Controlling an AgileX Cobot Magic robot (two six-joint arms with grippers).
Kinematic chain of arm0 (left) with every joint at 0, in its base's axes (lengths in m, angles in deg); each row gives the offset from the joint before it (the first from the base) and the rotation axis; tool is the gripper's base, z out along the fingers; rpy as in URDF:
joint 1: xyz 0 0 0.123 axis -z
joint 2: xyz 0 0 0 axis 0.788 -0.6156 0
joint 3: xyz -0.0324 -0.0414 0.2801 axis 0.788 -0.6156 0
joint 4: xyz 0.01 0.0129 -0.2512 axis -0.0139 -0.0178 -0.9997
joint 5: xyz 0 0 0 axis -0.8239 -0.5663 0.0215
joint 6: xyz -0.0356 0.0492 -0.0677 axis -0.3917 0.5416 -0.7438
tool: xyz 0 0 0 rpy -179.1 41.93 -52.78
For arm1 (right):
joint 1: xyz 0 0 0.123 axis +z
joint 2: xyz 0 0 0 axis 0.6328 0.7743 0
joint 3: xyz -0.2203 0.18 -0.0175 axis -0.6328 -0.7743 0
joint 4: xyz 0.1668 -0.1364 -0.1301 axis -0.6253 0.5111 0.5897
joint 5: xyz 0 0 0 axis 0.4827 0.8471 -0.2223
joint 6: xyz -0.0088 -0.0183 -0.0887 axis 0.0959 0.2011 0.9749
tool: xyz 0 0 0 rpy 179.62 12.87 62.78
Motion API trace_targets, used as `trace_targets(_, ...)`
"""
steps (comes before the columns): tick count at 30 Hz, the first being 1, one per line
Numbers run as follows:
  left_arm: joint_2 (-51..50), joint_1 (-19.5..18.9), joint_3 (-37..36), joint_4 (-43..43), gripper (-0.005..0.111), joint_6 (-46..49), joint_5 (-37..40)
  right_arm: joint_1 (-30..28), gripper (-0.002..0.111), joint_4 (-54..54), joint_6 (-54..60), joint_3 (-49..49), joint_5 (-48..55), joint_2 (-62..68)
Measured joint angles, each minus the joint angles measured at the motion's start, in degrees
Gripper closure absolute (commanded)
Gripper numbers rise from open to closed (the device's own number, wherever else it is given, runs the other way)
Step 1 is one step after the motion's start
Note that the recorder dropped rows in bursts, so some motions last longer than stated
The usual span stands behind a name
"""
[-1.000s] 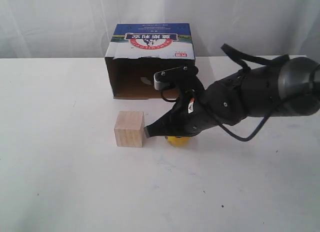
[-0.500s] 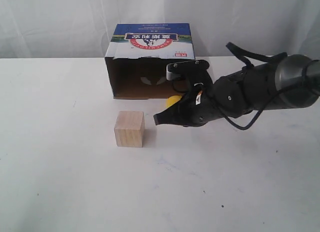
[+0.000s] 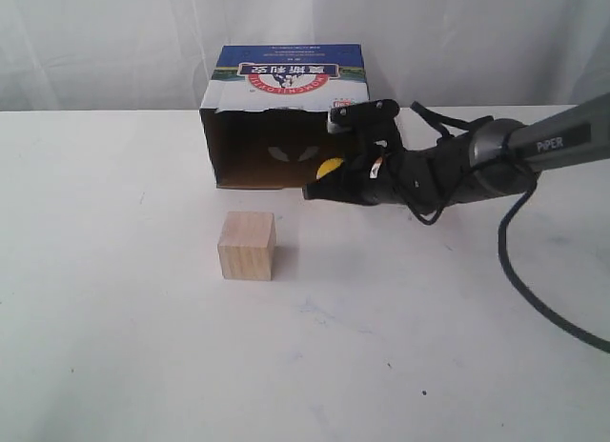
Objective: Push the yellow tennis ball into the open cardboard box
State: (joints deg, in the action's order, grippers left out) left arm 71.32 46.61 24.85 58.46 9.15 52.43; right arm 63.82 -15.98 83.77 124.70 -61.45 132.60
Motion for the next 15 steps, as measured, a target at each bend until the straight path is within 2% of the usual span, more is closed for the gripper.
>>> trace_targets(7, 0.0, 0.0, 0.0, 0.0, 0.107, 0.0, 0.0, -0.3, 0.108, 0.0, 0.1, 6.7, -3.7, 0.0)
trace_targets(15, 0.0, 0.0, 0.0, 0.0, 0.107, 0.0, 0.0, -0.3, 0.108, 0.0, 0.7, 7.0, 8.1, -1.5)
